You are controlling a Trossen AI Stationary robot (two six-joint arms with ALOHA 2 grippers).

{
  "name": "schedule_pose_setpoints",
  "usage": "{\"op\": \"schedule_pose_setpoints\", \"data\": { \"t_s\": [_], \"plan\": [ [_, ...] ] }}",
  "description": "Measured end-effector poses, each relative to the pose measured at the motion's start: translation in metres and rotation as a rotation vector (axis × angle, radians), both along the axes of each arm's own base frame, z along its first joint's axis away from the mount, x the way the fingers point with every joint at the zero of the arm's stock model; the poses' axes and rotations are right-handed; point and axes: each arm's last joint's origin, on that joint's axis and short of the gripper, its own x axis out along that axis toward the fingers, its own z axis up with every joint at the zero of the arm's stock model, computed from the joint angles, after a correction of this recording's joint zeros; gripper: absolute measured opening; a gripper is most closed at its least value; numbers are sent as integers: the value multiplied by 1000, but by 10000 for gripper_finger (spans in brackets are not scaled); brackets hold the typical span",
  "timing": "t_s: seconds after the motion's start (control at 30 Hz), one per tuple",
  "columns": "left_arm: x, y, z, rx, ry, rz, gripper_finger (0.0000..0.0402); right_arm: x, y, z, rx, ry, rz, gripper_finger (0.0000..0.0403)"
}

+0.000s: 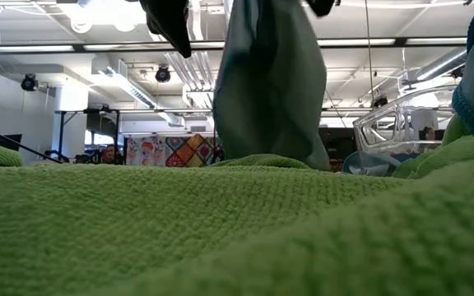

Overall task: Sort microfiber towel by color & place in baskets
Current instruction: Put the blue microfiber cloth into the bottom transparent bin

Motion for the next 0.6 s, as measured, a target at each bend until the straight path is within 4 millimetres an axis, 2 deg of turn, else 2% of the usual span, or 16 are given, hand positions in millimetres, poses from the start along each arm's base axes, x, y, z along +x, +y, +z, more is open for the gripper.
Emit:
{"op": "schedule_pose_setpoints", "data": {
  "t_s": [0.37, 0.6],
  "plan": [
    [-1, 0, -1, -1, 13, 3, 0, -33, 62, 14, 76, -11, 227, 12],
    [-1, 0, -1, -1, 12, 4, 0, -52, 109, 27, 91, -136, 436, 12]
  ]
}}
